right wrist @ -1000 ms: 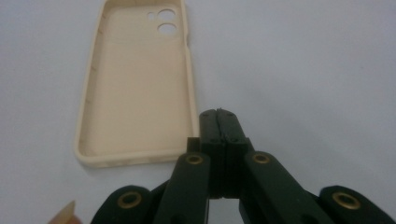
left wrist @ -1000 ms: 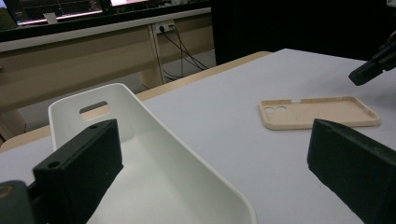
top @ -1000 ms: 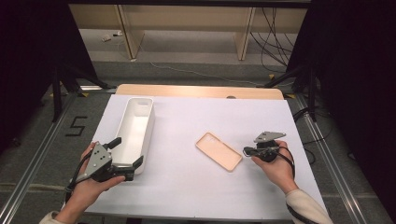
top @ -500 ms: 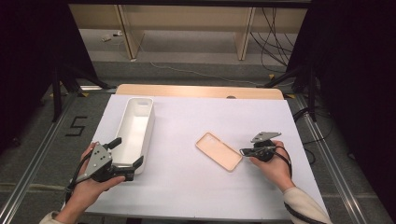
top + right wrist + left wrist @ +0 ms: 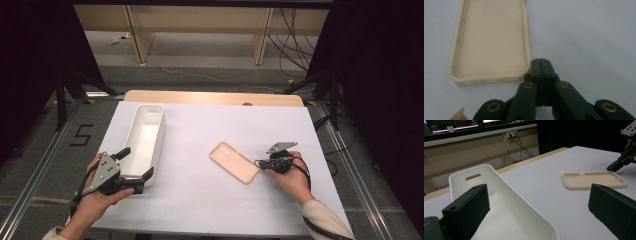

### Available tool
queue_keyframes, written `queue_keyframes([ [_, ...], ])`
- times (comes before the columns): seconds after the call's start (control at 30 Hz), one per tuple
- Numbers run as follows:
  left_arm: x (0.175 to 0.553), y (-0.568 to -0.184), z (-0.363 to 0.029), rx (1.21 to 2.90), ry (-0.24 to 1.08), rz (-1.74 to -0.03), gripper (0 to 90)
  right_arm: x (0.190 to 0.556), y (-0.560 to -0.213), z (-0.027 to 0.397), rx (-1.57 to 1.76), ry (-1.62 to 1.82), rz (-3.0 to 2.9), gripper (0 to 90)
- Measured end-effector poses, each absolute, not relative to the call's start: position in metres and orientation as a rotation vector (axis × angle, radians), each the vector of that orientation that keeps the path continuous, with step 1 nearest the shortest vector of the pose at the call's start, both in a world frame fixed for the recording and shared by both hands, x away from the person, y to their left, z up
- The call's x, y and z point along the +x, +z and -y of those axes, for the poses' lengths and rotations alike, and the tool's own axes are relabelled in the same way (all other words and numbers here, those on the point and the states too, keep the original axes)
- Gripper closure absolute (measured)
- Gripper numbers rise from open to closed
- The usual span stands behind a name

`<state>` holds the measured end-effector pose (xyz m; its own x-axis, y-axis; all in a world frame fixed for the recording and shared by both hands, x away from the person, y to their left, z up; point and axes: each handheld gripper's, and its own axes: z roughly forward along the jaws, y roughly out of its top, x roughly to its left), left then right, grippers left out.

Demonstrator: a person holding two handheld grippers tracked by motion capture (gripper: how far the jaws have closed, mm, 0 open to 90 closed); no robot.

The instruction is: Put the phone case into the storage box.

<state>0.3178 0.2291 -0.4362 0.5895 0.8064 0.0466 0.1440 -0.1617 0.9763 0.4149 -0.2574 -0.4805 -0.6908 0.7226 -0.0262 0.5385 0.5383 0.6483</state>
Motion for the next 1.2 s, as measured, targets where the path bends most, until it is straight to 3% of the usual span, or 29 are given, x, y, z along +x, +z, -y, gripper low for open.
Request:
queue_keyframes([
  [1.2, 0.317, -0.437, -0.228, 1.664, 0.714, -0.804, 2.5, 0.396, -0.479, 0.234, 0.958, 0.897, -2.589, 90.0],
])
